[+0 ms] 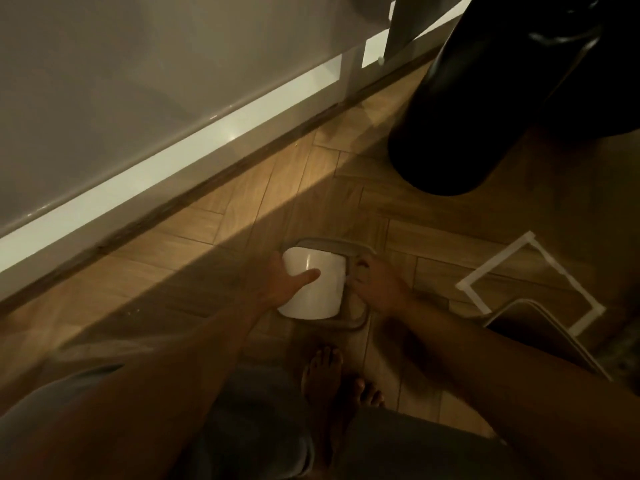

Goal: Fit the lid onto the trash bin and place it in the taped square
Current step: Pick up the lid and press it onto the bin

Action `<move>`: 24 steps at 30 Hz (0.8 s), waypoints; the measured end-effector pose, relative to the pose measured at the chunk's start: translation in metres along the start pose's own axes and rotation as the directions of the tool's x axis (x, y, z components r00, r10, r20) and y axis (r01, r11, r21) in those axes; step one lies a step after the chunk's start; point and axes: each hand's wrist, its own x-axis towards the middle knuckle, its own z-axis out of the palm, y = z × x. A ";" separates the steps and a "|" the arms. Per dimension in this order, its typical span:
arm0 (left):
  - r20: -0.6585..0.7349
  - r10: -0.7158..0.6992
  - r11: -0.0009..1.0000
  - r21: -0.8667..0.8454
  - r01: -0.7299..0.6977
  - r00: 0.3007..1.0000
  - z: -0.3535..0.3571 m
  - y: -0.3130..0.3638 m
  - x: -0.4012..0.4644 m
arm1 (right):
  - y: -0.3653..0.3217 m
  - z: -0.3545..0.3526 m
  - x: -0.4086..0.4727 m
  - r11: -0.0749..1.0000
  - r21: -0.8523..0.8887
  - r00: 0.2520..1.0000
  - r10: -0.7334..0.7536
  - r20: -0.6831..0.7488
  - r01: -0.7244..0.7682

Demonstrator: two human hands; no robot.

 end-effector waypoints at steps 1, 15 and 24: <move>0.013 0.026 1.000 0.009 -0.026 1.000 -0.006 0.010 -0.003 | -0.006 -0.010 -0.009 1.000 -0.003 0.998 -0.018 -0.066 0.018; 0.255 0.438 0.806 0.313 -0.502 0.862 -0.082 0.144 -0.101 | -0.030 -0.112 -0.112 0.978 -0.101 0.896 -0.208 -0.393 0.182; 0.487 0.488 0.666 0.329 -0.670 0.725 -0.065 0.171 -0.161 | -0.003 -0.135 -0.207 0.962 0.203 0.975 -0.151 -0.160 0.183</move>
